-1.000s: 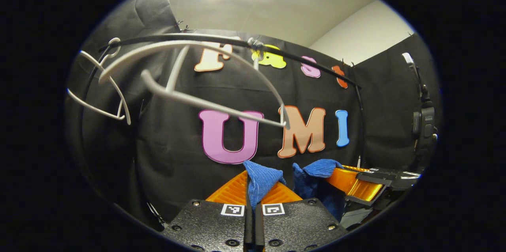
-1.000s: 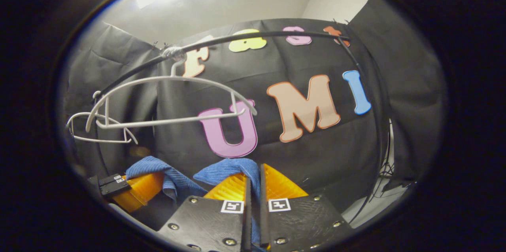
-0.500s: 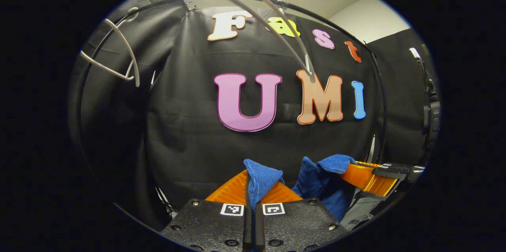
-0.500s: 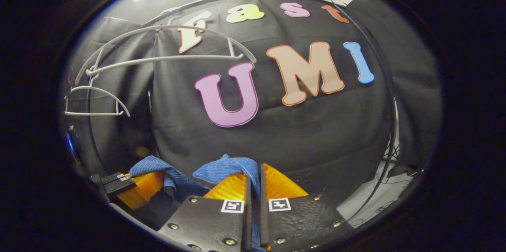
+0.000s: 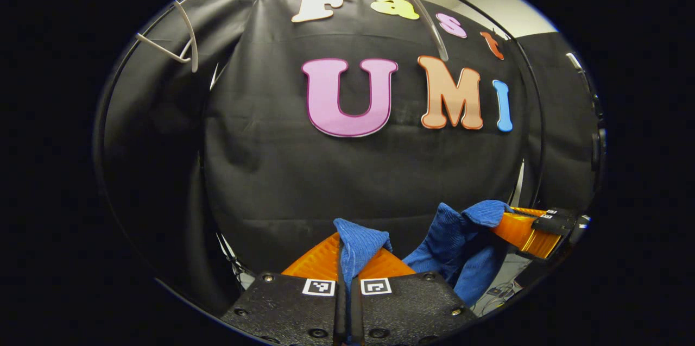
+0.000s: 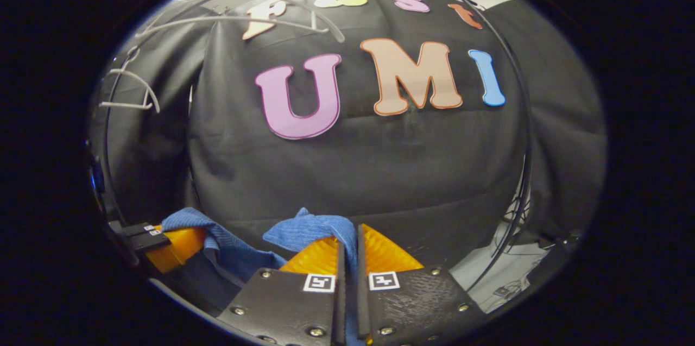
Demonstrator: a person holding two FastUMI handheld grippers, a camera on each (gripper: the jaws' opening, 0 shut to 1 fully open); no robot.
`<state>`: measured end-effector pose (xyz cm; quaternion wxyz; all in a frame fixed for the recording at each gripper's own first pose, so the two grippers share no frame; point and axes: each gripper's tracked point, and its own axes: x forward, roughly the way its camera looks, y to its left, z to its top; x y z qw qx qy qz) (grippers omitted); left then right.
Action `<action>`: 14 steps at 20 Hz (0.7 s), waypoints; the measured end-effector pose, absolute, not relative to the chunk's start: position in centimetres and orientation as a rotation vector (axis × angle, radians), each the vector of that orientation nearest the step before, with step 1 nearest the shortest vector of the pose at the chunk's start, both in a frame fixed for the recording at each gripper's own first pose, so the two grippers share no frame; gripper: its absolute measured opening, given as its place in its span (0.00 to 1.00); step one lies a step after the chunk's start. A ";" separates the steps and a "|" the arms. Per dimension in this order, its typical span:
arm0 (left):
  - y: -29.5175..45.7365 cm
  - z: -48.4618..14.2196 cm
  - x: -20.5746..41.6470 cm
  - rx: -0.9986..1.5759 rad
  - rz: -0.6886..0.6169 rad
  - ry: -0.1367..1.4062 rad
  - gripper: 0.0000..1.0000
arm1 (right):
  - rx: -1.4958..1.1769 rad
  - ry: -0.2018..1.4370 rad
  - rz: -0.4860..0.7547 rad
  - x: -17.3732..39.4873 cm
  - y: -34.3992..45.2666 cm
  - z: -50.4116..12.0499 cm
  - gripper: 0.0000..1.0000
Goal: Grasp the clothes on the hanger with both hands and then place them into the laundry hamper below.
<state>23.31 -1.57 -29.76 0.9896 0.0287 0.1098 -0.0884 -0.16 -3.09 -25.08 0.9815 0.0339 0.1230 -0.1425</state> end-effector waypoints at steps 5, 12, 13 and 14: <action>-1.5 -33.3 23.2 0.060 -0.193 0.257 0.04 | 0.036 0.317 -0.312 -0.8 -3.8 -29.2 0.08; -1.4 -40.1 22.9 0.085 -0.198 0.364 0.04 | 0.009 0.441 -0.334 -2.7 -4.8 -35.8 0.09; -1.5 -40.9 22.8 0.085 -0.200 0.380 0.06 | 0.011 0.461 -0.337 -3.0 -4.9 -36.8 0.08; -1.6 -41.6 22.7 0.087 -0.198 0.396 0.06 | 0.011 0.481 -0.340 -3.4 -5.0 -37.8 0.08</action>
